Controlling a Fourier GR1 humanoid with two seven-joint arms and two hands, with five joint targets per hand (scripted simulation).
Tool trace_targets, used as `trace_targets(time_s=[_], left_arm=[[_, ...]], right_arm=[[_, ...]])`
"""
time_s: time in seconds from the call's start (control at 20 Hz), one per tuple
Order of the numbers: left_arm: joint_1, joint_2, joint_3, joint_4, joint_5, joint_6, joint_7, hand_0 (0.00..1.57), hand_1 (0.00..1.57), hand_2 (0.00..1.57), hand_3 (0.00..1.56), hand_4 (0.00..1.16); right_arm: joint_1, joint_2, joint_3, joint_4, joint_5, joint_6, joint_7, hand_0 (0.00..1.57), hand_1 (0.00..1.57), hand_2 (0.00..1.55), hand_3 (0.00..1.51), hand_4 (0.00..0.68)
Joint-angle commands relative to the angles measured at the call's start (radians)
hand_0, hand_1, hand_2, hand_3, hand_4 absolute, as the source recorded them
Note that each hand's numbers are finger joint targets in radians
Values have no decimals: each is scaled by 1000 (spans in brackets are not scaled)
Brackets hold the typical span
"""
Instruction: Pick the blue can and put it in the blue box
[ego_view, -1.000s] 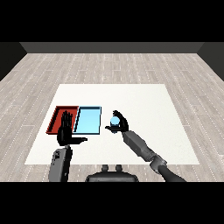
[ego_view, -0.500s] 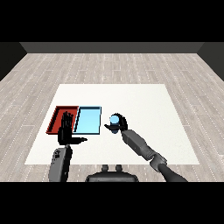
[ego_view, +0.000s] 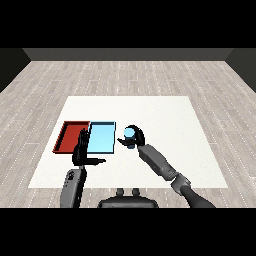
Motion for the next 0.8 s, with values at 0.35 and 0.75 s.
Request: trace_targets(time_s=[0.35, 0.75], left_arm=[[-69, -24, -112, 82, 26, 25, 78, 0, 0, 0, 0, 0], [-22, -24, -224, 63, -10, 121, 88, 0, 0, 0, 0, 0]], right_arm=[[7, -45, -43, -216, 140, 8, 24, 1440, 1440, 1444, 1421, 665], [206, -136, -74, -497, 237, 32, 126, 1432, 1432, 1451, 1424, 661]])
